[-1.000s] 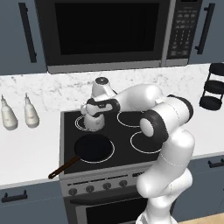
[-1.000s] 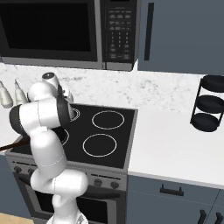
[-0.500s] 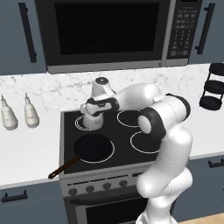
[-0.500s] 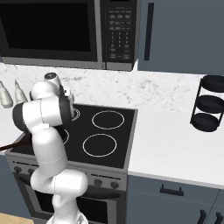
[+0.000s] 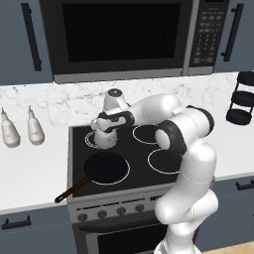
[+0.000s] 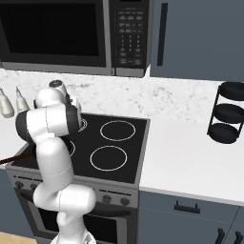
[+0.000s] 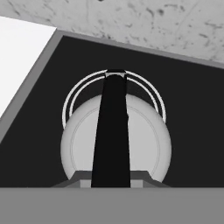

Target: Pick the kettle from the counter and place it on a stove burner. Then turn the burner on.

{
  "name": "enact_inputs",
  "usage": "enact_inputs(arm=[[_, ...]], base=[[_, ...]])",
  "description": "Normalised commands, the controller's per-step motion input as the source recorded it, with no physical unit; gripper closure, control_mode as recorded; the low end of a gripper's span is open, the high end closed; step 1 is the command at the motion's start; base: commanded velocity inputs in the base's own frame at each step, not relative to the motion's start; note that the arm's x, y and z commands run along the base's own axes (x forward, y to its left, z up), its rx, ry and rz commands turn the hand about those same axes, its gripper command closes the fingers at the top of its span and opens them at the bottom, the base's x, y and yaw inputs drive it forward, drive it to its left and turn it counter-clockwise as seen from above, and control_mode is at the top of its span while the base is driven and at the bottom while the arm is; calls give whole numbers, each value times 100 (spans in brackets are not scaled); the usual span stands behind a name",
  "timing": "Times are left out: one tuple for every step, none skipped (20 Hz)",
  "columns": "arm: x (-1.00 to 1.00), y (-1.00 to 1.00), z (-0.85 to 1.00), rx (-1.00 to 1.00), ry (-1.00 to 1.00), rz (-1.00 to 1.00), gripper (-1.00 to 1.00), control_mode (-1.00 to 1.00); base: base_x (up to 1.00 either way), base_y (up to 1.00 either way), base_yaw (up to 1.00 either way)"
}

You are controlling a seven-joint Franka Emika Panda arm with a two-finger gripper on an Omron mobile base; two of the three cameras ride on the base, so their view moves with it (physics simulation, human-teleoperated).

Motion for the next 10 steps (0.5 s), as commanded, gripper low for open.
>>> enact_inputs(arm=[[0, 0, -30, 0, 0, 0, 100, -100], [0, 0, -36, 0, 0, 0, 100, -100], [0, 0, -36, 0, 0, 0, 100, -100], [0, 0, -29, 0, 0, 0, 100, -100], [0, 0, -17, 0, 0, 0, 100, -100], [0, 0, -9, 0, 0, 0, 100, -100], [1, 0, 0, 0, 0, 0, 100, -100], [5, 0, 0, 0, 0, 0, 100, -100], [9, 0, 0, 0, 0, 0, 100, -100], [19, 0, 0, 0, 0, 0, 100, -100]], base=[[0, 0, 0], [0, 0, 0], [0, 0, 0], [0, 0, 0], [0, 0, 0], [0, 0, 0], [0, 0, 0], [0, 0, 0], [0, 0, 0], [0, 0, 0]])
